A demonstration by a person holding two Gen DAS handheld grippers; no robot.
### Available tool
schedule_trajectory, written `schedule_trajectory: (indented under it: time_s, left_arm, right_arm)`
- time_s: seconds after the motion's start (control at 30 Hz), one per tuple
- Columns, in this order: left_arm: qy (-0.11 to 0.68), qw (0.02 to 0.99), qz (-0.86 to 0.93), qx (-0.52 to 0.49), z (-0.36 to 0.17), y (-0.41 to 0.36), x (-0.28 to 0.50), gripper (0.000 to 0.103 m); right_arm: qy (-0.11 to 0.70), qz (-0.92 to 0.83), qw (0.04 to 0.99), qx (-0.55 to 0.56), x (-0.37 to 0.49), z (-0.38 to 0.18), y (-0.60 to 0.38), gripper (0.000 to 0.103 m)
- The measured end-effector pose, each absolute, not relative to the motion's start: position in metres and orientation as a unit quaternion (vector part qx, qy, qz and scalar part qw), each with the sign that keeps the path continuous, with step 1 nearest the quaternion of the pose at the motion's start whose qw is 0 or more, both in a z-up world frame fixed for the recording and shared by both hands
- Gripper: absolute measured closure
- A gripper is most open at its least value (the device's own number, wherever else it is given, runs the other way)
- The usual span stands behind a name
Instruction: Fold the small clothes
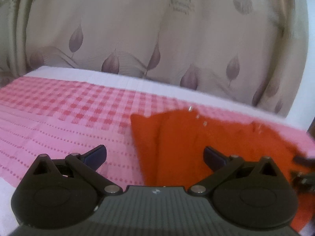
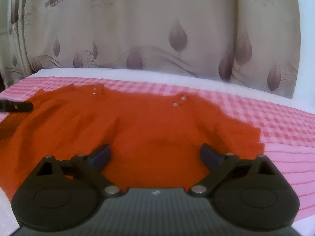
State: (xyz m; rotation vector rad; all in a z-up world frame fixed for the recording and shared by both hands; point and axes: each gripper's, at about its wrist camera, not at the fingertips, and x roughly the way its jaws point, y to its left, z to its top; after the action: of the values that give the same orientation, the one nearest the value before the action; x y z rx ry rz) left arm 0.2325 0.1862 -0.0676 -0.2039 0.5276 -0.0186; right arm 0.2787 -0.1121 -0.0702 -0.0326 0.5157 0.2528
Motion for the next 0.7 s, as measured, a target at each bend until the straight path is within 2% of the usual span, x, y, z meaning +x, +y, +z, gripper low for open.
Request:
schedule_trajectory:
  time_s: [0.13, 0.27, 0.4, 0.47, 0.5, 0.7]
  left_arm:
    - [0.274, 0.955, -0.041, -0.102, -0.056, 0.202, 0.238, 0.000]
    - [0.299, 0.951, -0.053, -0.058, -0.055, 0.208, 0.245, 0.001]
    - [0.314, 0.942, -0.082, -0.086, -0.061, 0.219, 0.253, 0.009]
    - [0.336, 0.931, -0.094, -0.110, -0.067, 0.223, 0.262, 0.031]
    - [0.347, 0.924, -0.103, -0.122, -0.071, 0.225, 0.267, 0.035]
    - [0.347, 0.922, -0.122, -0.122, -0.075, 0.223, 0.279, 0.032]
  right_arm:
    - [0.255, 0.127, 0.959, -0.011, 0.279, -0.070, -0.114, 0.004]
    - [0.251, 0.116, 0.961, -0.024, 0.278, -0.069, -0.109, 0.001]
    - [0.249, 0.113, 0.961, -0.026, 0.277, -0.069, -0.109, 0.000]
    - [0.249, 0.113, 0.962, -0.024, 0.277, -0.069, -0.110, 0.000]
    - [0.248, 0.113, 0.962, -0.024, 0.277, -0.069, -0.110, 0.000]
    - [0.246, 0.114, 0.962, -0.021, 0.278, -0.069, -0.111, 0.000]
